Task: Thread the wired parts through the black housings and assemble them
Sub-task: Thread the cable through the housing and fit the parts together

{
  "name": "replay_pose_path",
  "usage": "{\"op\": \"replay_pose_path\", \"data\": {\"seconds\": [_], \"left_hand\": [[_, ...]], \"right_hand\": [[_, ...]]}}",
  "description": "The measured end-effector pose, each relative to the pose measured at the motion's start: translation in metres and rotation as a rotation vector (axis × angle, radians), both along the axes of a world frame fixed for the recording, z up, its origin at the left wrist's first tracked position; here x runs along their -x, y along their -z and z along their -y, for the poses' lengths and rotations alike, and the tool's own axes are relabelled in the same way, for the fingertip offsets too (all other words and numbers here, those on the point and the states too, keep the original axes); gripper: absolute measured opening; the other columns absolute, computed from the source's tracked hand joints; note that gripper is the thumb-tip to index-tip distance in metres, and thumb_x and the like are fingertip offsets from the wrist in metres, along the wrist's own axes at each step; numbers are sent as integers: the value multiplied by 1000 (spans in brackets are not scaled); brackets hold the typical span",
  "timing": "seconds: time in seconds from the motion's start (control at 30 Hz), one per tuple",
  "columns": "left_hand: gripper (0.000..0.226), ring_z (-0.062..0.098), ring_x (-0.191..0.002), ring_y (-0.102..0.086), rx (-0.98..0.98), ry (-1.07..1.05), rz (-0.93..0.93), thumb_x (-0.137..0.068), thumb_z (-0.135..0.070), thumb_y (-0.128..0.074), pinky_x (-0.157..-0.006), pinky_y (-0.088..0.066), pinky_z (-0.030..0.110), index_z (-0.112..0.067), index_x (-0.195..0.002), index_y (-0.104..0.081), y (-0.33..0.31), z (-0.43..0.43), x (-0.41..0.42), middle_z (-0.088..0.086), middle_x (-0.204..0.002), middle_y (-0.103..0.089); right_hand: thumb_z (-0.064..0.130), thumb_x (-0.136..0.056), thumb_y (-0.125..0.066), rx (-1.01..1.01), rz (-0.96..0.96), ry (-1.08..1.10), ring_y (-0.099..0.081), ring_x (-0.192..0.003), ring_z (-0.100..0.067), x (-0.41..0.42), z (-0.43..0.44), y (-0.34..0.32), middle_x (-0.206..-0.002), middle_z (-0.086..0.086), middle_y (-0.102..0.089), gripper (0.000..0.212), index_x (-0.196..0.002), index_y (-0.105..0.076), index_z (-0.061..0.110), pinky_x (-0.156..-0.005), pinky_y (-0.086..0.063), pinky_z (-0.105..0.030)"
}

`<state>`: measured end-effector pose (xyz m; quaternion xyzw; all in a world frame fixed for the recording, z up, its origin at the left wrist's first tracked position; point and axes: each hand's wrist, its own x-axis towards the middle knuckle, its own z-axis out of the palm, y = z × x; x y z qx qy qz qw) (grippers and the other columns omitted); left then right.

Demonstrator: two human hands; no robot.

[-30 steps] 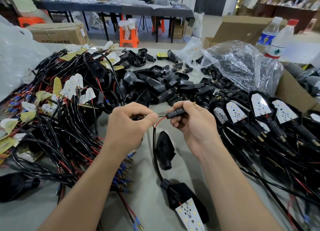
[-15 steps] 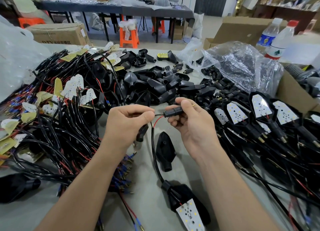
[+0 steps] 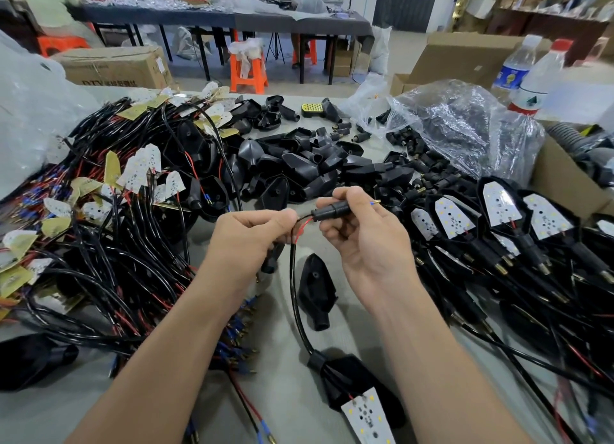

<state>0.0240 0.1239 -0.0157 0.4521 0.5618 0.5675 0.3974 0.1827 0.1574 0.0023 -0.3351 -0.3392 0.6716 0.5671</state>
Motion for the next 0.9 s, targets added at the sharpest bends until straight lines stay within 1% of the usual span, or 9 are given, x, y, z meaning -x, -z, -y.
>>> {"op": "replay_pose_path", "data": {"seconds": [0.17, 0.33, 0.4, 0.47, 0.53, 0.6, 0.73, 0.83, 0.9], "left_hand": [[28, 8, -57, -56, 34, 29, -70, -92, -25, -75, -53, -45, 17, -18, -65, -80, 2, -1, 0, 3, -61, -68], [27, 25, -50, -47, -70, -60, -200, -79, -45, -75, -51, -41, 38, -21, -69, -79, 1, 5, -5, 29, -65, -61], [27, 26, -49, -52, -75, -78, -206, -79, -49, -72, -51, -45, 38, -25, -70, -80, 0, 6, -9, 16, -61, -66], [23, 24, -61, -68, -55, -42, -224, -82, -48, -72, -64, -59, 40, -30, -71, -82, -1, 6, -12, -2, -65, -74], [18, 26, -75, -74, -57, 9, -283, -87, -41, -73, -78, -63, 45, -34, -73, -82, -1, 7, -14, -5, -72, -77], [20, 36, -73, -71, -76, 5, -313, -87, -40, -73, -75, -60, 50, -32, -71, -81, -2, 8, -14, 0, -68, -76], [23, 32, -49, -59, -115, -25, -339, -89, -34, -74, -48, -47, 37, -28, -67, -80, -4, 9, -9, 4, -58, -70], [12, 13, -42, -56, -117, -80, -300, -86, -31, -81, -44, -44, 23, -32, -73, -80, -5, 8, -3, 2, -54, -69], [13, 5, -49, -63, -89, -85, -382, -78, -48, -82, -49, -47, 16, -40, -87, -80, -5, 10, -4, -6, -59, -72]], "right_hand": [[14, -102, -58, -54, 76, 72, -57, -53, -16, 2, 0, 3, -85, -14, -76, 16, -90, -66, 7, -57, -49, -24], [17, -104, -55, -47, 146, 8, -56, -56, -14, 6, 3, 5, -87, -12, -76, 21, -90, -68, 9, -59, -48, -24], [18, -105, -54, -14, 112, -13, -57, -56, -14, 3, 2, 4, -86, -13, -75, 24, -90, -69, 8, -60, -48, -25], [19, -105, -54, 0, 75, 3, -59, -57, -14, 0, 1, 5, -85, -13, -76, 25, -91, -70, 7, -62, -49, -25], [20, -106, -53, 0, 60, 20, -59, -57, -14, -1, -1, 5, -84, -13, -76, 27, -90, -71, 8, -61, -50, -24], [22, -107, -50, 1, 75, -12, -60, -56, -14, 0, -2, 6, -83, -12, -75, 32, -89, -71, 8, -59, -50, -24], [25, -110, -42, 15, 190, -165, -64, -62, -16, -4, -3, 8, -81, -9, -74, 38, -94, -72, 7, -61, -45, -27], [24, -110, -41, 0, 260, -221, -62, -65, -18, -7, -3, 9, -85, -7, -75, 39, -95, -73, 8, -62, -45, -27], [20, -108, -44, -17, 288, -184, -60, -64, -17, -6, -2, 10, -83, -6, -74, 37, -91, -74, 9, -62, -45, -27]]}}
